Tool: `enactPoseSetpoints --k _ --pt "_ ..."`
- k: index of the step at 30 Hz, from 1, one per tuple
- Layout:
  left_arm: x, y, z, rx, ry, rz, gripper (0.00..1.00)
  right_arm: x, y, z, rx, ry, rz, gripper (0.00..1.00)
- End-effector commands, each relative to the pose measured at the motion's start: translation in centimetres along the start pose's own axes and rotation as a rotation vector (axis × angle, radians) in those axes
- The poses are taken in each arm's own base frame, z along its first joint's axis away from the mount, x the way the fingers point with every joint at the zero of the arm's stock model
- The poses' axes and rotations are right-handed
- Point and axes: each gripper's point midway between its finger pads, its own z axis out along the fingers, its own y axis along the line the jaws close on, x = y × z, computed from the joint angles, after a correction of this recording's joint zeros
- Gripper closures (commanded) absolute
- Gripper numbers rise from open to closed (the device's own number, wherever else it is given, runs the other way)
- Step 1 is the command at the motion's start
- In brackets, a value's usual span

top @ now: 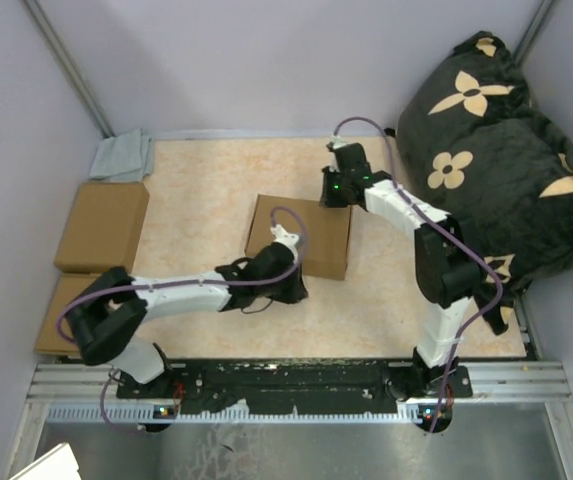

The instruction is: Fold the paper box

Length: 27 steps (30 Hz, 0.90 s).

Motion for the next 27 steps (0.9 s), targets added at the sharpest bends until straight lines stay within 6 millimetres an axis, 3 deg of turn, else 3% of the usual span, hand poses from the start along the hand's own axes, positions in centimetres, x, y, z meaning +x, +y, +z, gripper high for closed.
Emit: enactPoseSetpoints --k 1,4,7,13,19,22,27 --pt "1.6 -3.5 2.9 0.047 0.061 0.088 0.80 -3.5 -4.9 -3.0 0.101 -0.126 0.084 0.87" --pt "2.4 -4.5 4.6 0.049 0.097 0.109 0.81 -2.4 -8.4 -2.9 0.183 -0.069 0.105 0.87" --pt "2.4 -5.3 6.0 0.057 0.104 0.121 0.82 -1.4 -9.4 -2.0 0.198 -0.020 0.102 0.86" --pt "0.2 -5.9 8.6 0.029 0.025 0.147 0.82 3.0 -7.2 -0.7 0.073 0.054 0.099 0.86" --pt "-3.1 -4.4 13.4 -0.145 -0.088 0.172 0.82 6.9 -3.0 -1.6 0.001 0.084 0.017 0.85" --pt "-4.1 -4.9 14.2 -0.160 -0.083 0.182 0.82 7.1 -2.8 -2.4 0.015 0.074 0.007 0.85" --pt "-4.9 -4.7 12.6 -0.169 -0.124 0.179 0.82 5.2 -3.7 -3.2 0.093 0.042 -0.005 0.84"
